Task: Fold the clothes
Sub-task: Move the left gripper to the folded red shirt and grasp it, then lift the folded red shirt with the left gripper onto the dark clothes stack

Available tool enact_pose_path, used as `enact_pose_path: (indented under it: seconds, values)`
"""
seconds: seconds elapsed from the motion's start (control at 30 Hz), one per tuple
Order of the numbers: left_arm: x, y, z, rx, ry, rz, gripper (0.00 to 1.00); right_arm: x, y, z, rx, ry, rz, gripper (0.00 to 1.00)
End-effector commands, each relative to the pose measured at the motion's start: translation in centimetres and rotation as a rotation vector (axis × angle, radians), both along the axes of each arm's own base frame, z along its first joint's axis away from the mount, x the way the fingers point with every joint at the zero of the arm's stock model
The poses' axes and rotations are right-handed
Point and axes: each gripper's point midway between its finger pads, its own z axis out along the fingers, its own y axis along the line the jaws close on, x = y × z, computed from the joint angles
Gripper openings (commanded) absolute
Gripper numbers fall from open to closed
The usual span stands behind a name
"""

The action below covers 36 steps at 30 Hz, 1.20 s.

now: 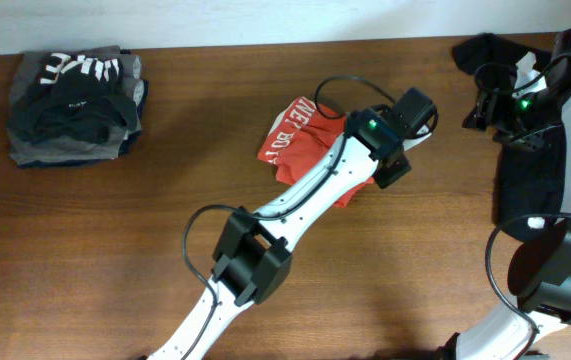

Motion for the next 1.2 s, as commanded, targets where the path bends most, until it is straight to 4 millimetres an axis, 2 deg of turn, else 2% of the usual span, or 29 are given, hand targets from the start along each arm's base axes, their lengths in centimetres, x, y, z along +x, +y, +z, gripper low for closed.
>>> enact_pose_path:
  seconds: [0.0,0.13,0.27,0.4,0.53,0.63,0.73,0.8,0.87,1.03,1.17]
  values:
    - [1.4,2.1,-3.9,0.091,-0.014,0.139,0.81,0.4,-1.9,0.4,-0.07,-0.021,-0.05,0.71]
    - [1.4,2.5,-5.9,0.114,0.001,0.177,0.81,1.2,-4.6,0.8,-0.089,-0.058,-0.177,0.73]
    - [1.6,2.8,-6.7,0.129,-0.006,0.205,0.81,0.9,-6.9,1.0,-0.081,-0.074,-0.249,0.73]
    - [1.3,2.7,-7.7,0.134,0.018,0.199,0.81,0.4,-7.9,1.1,-0.051,-0.08,-0.275,0.73]
    - [0.3,2.5,-10.1,0.139,0.084,0.181,0.8,0.3,-8.1,1.1,-0.045,-0.081,-0.281,0.73]
    - [0.0,2.9,-11.8,0.168,0.103,0.181,0.69,0.3,-8.0,1.1,-0.045,-0.081,-0.28,0.73]
    - [0.0,3.5,-12.7,0.193,0.109,0.187,0.43,0.3,-8.0,1.1,-0.046,-0.081,-0.28,0.73]
    - [0.4,3.9,-12.6,0.202,0.096,0.195,0.18,0.3,-8.0,1.1,-0.045,-0.081,-0.28,0.73]
    - [1.0,4.4,-12.2,0.22,0.064,0.21,0.01,0.3,-8.0,1.1,-0.045,-0.081,-0.28,0.73]
    - [2.7,6.5,-10.3,0.291,0.004,0.216,0.0,0.3,-8.0,1.1,-0.045,-0.081,-0.28,0.73]
    - [5.0,9.0,-6.9,0.312,-0.022,0.229,0.0,0.3,-8.0,1.1,-0.045,-0.081,-0.28,0.73]
